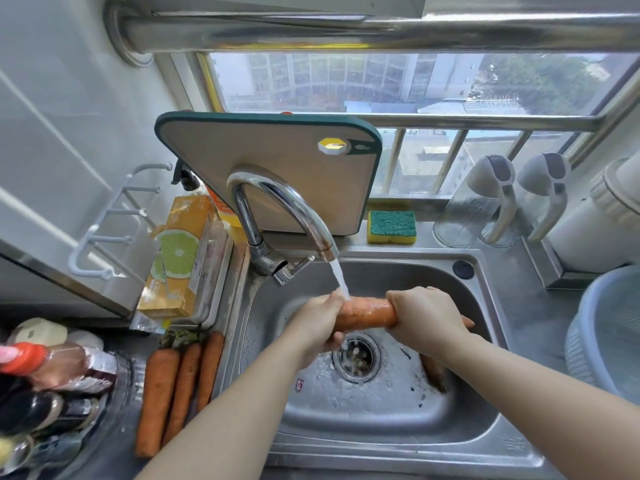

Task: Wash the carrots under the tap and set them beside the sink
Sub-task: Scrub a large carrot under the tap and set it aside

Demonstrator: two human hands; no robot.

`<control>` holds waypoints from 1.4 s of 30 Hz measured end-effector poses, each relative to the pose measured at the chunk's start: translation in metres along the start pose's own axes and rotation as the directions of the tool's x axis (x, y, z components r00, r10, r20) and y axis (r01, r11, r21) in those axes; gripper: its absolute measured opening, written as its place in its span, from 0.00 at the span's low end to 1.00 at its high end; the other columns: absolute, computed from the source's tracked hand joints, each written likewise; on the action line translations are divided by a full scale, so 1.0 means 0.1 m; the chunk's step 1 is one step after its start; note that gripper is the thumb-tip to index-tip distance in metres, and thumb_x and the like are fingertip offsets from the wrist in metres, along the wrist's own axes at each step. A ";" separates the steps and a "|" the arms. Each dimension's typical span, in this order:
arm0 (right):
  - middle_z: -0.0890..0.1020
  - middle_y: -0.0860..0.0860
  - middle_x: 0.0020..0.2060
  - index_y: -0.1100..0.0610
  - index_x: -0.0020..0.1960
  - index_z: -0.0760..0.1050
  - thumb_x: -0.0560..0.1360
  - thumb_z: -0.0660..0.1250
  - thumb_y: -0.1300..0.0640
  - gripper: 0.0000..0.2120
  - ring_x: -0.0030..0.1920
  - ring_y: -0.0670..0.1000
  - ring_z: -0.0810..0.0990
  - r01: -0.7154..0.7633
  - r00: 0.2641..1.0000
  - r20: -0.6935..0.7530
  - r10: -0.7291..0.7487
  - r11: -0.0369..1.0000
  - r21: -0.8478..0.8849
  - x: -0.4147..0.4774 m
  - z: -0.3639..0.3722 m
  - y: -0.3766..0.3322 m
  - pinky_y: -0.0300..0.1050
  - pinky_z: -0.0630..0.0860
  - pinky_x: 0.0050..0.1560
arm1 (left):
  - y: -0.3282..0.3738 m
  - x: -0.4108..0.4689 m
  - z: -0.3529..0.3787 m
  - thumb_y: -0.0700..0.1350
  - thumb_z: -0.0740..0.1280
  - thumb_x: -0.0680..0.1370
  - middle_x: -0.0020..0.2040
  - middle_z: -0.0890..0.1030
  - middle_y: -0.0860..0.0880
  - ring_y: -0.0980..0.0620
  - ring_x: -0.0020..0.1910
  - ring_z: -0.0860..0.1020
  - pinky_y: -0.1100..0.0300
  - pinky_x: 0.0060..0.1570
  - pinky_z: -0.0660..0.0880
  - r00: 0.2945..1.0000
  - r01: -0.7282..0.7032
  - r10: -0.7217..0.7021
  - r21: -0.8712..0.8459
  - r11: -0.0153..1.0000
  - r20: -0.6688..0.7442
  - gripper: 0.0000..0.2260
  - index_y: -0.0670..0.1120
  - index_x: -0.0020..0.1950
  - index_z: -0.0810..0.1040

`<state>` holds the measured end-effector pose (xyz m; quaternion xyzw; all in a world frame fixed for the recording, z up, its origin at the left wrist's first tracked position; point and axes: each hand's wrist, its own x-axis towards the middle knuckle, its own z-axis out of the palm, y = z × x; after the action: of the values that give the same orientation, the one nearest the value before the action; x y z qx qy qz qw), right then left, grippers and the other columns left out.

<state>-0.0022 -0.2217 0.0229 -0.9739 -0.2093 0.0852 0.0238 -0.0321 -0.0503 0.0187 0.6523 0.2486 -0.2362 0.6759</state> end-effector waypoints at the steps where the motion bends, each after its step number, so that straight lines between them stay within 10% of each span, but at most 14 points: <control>1: 0.82 0.48 0.39 0.50 0.39 0.70 0.68 0.63 0.53 0.02 0.43 0.54 0.81 -0.029 0.999 0.025 0.029 0.999 0.021 0.01 0.00 0.01 0.42 0.68 0.40 | -0.01 -0.01 0.00 0.54 0.60 0.80 0.33 0.71 0.51 0.56 0.23 0.67 0.66 0.26 0.66 0.998 -0.034 0.035 -0.017 0.999 0.054 0.12 0.48 0.46 0.76; 9: 0.81 0.47 0.36 0.50 0.37 0.74 0.64 0.65 0.54 0.02 0.40 0.52 0.81 -0.163 0.972 0.208 0.112 0.955 0.249 0.03 0.07 0.06 0.40 0.71 0.35 | -0.12 -0.06 -0.11 0.43 0.69 0.76 0.44 0.77 0.51 0.57 0.32 0.77 0.60 0.41 0.76 0.936 -0.347 0.334 0.132 0.929 0.110 0.16 0.54 0.61 0.74; 16: 0.81 0.48 0.35 0.50 0.39 0.72 0.68 0.63 0.55 0.01 0.39 0.52 0.79 -0.072 0.997 -0.019 0.075 0.988 0.135 -0.11 0.06 -0.04 0.43 0.64 0.44 | -0.20 -0.09 0.06 0.43 0.67 0.77 0.31 0.73 0.51 0.55 0.26 0.69 0.63 0.30 0.69 0.917 -0.387 0.383 -0.016 0.922 -0.110 0.04 0.48 0.50 0.79; 21: 0.78 0.47 0.26 0.50 0.34 0.67 0.66 0.69 0.56 0.10 0.28 0.50 0.76 -0.021 0.987 -0.161 0.030 0.998 0.061 -0.15 0.15 -0.13 0.43 0.71 0.46 | -0.15 0.00 0.16 0.50 0.61 0.79 0.36 0.80 0.47 0.53 0.28 0.70 0.63 0.27 0.65 0.899 -0.175 0.074 -0.200 0.964 -0.432 0.15 0.48 0.36 0.80; 28: 0.82 0.50 0.43 0.54 0.46 0.68 0.70 0.65 0.34 0.23 0.46 0.56 0.79 -0.051 0.998 0.049 0.040 0.967 0.251 -0.08 0.02 -0.07 0.47 0.67 0.45 | 0.01 -0.17 0.09 0.48 0.57 0.82 0.36 0.73 0.49 0.55 0.32 0.65 0.64 0.35 0.65 0.990 -0.128 0.085 -0.474 0.871 -0.111 0.12 0.45 0.46 0.77; 36: 0.79 0.43 0.35 0.47 0.41 0.75 0.65 0.76 0.54 0.10 0.36 0.44 0.77 -0.203 0.888 0.446 -0.109 0.778 0.594 -0.16 0.13 0.14 0.45 0.75 0.45 | -0.23 -0.25 0.15 0.40 0.57 0.81 0.63 0.75 0.45 0.52 0.58 0.75 0.62 0.52 0.76 0.950 -0.172 0.229 -0.256 0.951 0.210 0.11 0.50 0.60 0.74; 42: 0.83 0.50 0.40 0.55 0.46 0.77 0.66 0.70 0.62 0.10 0.43 0.52 0.81 -0.159 0.983 0.172 0.062 0.756 0.635 -0.15 0.27 0.02 0.49 0.77 0.46 | -0.14 -0.23 0.17 0.41 0.58 0.82 0.59 0.79 0.50 0.54 0.57 0.76 0.61 0.56 0.72 0.940 -0.309 0.321 -0.112 0.944 0.114 0.11 0.51 0.60 0.75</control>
<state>-0.0197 -0.2300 -0.0016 -0.9082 -0.1103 0.2212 0.3377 -0.0584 -0.0680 0.0229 0.6348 0.1067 -0.1556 0.7493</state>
